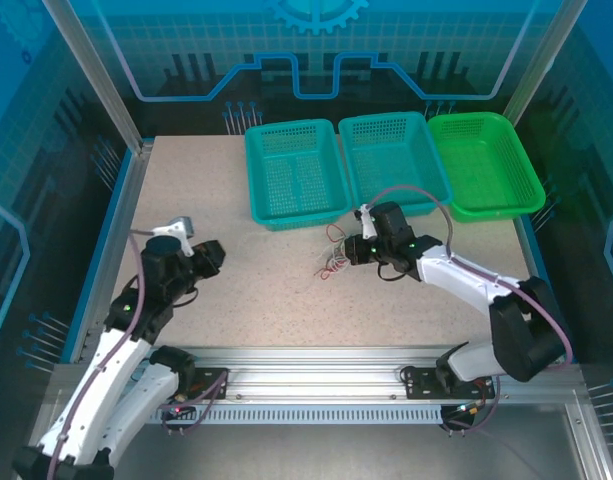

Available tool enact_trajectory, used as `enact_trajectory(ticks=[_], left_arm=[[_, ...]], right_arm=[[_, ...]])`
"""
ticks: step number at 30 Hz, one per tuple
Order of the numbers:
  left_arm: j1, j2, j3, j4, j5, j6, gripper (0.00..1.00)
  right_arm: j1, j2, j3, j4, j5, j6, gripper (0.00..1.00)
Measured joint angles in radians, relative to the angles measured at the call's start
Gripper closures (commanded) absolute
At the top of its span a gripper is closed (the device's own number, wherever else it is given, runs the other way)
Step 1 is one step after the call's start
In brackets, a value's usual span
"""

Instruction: Untangle the cables

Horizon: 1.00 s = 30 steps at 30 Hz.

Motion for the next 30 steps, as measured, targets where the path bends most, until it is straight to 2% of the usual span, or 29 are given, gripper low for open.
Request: enact_trajectory(ticks=[2,5,9,15,21,24,28,30], left_arm=[[-0.026,0.043,-0.058,0.077,0.061,0.017,0.57],[-0.107,0.068,-0.109,0.14,0.089,0.066,0.47],[-0.239,0.08,-0.111,0.273,0.107,0.179,0.39],[-0.413,0.269,-0.031,0.414,0.138,0.345,0.35],[-0.481,0.492,0.094,0.503,0.151,0.399,0.35],[-0.497,0.583,0.142,0.558,0.146,0.382,0.49],[-0.505,0.659,0.177,0.578,0.089,0.356,0.96],[-0.505,0.668,0.179,0.578,0.06,0.339,1.0]], right_arm=[[0.005,-0.028,0.033,-0.027,-0.031,-0.038,1.0],[0.005,-0.047,0.122,-0.089,-0.061,-0.11,1.0],[0.006,-0.06,0.215,-0.163,-0.088,-0.184,1.0],[0.011,-0.079,0.249,-0.238,-0.103,-0.225,1.0],[0.024,-0.084,0.257,-0.282,-0.114,-0.229,1.0],[0.032,-0.084,0.268,-0.289,-0.114,-0.229,1.0],[0.036,-0.084,0.274,-0.294,-0.113,-0.229,1.0],[0.037,-0.084,0.274,-0.297,-0.107,-0.229,1.0]])
